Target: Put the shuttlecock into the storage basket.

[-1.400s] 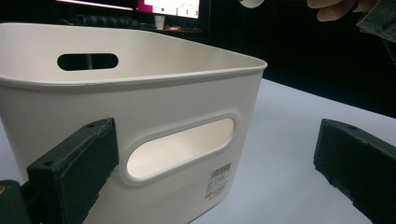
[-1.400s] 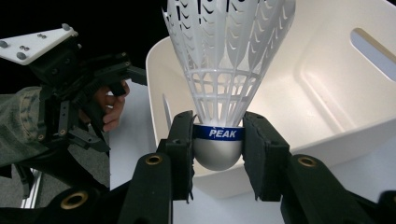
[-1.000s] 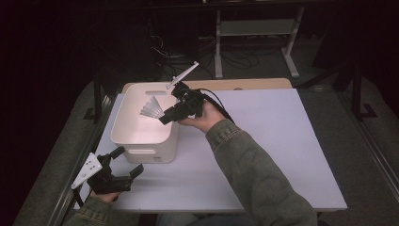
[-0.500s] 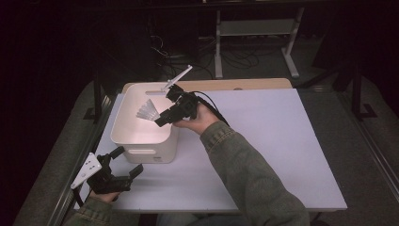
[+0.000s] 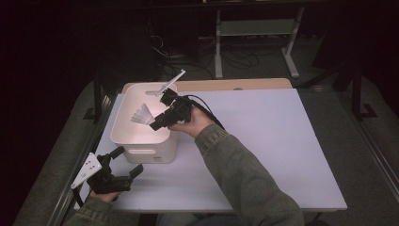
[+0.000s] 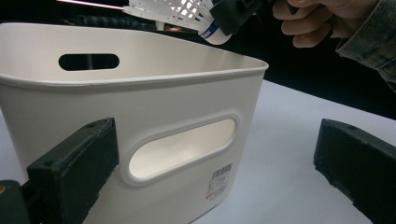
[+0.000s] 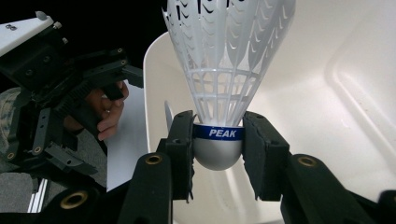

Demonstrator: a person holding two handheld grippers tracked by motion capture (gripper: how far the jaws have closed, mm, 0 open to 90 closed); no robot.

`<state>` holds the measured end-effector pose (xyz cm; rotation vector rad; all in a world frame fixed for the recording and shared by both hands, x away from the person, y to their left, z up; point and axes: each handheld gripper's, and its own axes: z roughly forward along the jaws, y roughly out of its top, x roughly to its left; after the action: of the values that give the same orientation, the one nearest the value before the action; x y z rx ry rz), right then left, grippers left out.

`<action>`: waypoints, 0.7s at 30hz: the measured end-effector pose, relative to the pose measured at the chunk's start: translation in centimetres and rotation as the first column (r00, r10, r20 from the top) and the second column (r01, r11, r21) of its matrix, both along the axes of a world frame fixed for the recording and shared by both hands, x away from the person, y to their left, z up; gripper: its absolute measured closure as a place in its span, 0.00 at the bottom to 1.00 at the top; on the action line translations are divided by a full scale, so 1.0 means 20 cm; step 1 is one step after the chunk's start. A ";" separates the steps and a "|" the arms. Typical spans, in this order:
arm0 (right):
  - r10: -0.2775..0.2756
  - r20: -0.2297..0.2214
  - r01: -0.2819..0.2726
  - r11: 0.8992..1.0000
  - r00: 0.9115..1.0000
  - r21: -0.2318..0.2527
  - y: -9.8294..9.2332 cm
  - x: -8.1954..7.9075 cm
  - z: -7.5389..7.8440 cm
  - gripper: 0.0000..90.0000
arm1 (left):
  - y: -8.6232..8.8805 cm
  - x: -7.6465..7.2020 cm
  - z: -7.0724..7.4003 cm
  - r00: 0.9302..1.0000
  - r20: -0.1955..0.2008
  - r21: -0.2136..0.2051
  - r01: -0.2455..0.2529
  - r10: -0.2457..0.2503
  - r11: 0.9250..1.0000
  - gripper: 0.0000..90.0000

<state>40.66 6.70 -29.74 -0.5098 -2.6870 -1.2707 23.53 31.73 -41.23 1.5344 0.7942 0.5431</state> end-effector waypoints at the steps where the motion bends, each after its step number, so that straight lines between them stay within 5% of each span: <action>1: -0.002 -0.009 0.002 1.000 1.000 -0.001 0.01 0.00 0.00 0.71 | 0.00 0.00 0.00 1.000 0.001 -0.006 0.000 0.000 1.000 0.00; 11: 0.004 -0.007 -0.004 1.000 1.000 -0.015 0.05 0.01 -0.04 0.70 | 0.00 0.00 0.00 1.000 0.005 -0.011 0.001 -0.001 1.000 0.00; 14: -0.004 -0.039 0.004 1.000 0.999 0.003 0.05 0.01 -0.04 0.59 | 0.00 0.00 0.00 1.000 0.005 -0.016 0.000 0.000 1.000 0.00; 21: -0.013 -0.015 0.014 0.999 1.000 0.045 0.02 0.01 -0.02 0.30 | 0.00 0.00 0.00 1.000 0.005 -0.011 0.003 -0.003 1.000 0.00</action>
<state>40.81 7.17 -30.13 -0.5304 -2.6407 -1.3216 23.58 31.69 -41.25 1.5228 0.7896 0.5395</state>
